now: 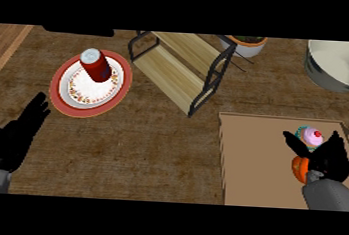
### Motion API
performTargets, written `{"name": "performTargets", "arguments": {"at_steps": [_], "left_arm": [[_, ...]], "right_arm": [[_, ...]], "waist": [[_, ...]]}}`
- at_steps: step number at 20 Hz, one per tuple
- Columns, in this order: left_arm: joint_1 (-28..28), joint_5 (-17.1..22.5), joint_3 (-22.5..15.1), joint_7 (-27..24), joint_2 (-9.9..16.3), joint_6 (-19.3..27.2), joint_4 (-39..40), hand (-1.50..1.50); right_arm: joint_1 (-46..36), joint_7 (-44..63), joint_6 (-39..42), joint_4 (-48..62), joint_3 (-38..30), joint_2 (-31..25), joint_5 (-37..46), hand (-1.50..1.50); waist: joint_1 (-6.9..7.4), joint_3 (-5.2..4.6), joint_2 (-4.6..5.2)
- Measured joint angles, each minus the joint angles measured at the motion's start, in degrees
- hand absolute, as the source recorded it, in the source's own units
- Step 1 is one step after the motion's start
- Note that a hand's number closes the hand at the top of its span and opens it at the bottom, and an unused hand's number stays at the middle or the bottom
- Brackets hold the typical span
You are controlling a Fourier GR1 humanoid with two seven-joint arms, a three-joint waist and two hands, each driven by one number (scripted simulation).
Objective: Pick the squash from the tray and place it in the tiered shelf
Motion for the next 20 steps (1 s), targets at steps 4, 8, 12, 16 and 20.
{"name": "performTargets", "arguments": {"at_steps": [4,8,12,16,20], "left_arm": [[0.1,0.1,0.2,0.2,-0.1,-0.1,0.2,0.00],[0.2,0.1,0.5,0.1,-0.5,0.0,0.5,0.00],[0.6,-0.1,0.9,0.1,-0.6,0.1,0.2,0.00],[1.7,-0.4,1.0,-0.8,-1.3,-0.1,0.4,0.00],[1.9,-0.5,1.7,-0.7,-1.1,-0.6,0.3,0.00]], "right_arm": [[-2.4,6.4,10.6,-2.0,3.2,-0.9,2.1,-1.50],[-5.1,11.0,19.4,-4.7,5.2,-1.2,2.9,-1.50],[-5.9,13.5,24.8,-8.0,5.6,-1.4,2.9,-1.50],[-4.7,13.8,29.2,-11.1,4.7,-2.3,2.4,-1.50],[-2.4,14.0,32.4,-14.4,3.9,-2.3,3.0,-1.50]], "waist": [[-0.05,0.63,0.08],[-0.68,1.32,0.33],[-1.15,1.76,0.54],[-1.47,1.97,0.72],[-1.64,2.07,0.80]]}}
